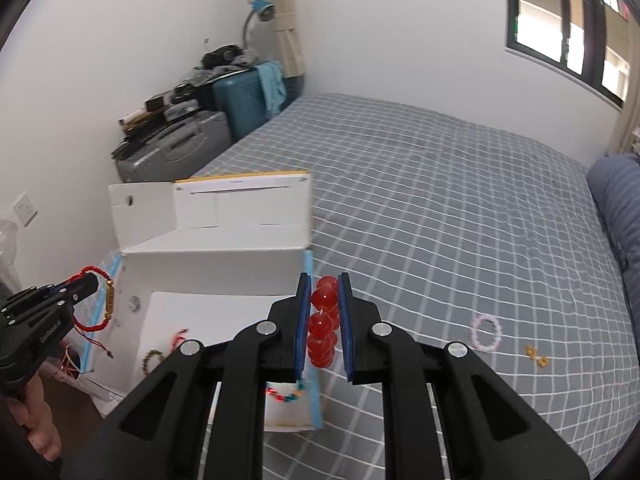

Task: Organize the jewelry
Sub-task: 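Carry the red cord bracelet and red bead bracelet with both tools over the box, then open both tools to drop the two bracelets into the box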

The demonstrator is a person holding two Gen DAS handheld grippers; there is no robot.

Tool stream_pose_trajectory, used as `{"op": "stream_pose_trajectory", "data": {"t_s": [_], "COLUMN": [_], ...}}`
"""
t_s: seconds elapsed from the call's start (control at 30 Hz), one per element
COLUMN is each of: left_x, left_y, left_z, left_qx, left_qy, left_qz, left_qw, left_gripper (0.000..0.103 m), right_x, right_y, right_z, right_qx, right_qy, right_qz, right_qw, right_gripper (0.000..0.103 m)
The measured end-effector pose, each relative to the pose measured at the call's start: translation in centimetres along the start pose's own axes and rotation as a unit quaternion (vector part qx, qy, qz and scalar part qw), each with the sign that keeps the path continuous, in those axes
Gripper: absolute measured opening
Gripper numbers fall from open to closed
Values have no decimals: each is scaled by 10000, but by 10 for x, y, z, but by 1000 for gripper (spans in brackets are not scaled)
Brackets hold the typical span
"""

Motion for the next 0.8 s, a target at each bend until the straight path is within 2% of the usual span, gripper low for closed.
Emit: {"op": "stream_pose_trajectory", "data": {"t_s": [0.17,0.37,0.6,0.8], "left_x": [-12,-45,-87,-111], "left_y": [-15,-40,-67,-85], "left_z": [19,22,26,27], "left_qx": [137,182,235,208], "left_qy": [18,-93,-156,-52], "left_qz": [111,346,644,830], "left_qw": [9998,9992,9975,9963], "left_gripper": [7,7,7,7], "right_x": [-17,-51,-98,-121], "right_y": [-15,-48,-83,-102], "right_z": [32,57,67,64], "right_qx": [177,405,471,409], "right_qy": [171,326,324,271], "right_qz": [166,433,852,1065], "right_qw": [9996,9977,9947,9931], "right_gripper": [13,13,13,13]}}
Point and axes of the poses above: each gripper's, at about its wrist camera, not at the fingertips, and x roughly against the way its jaws point, z to its left, y to its top, the point moved 6 cm from there along -x, roughly the way its jaws point, and after that the axes turned 10 degrees about -x, right-handed, at the moved point
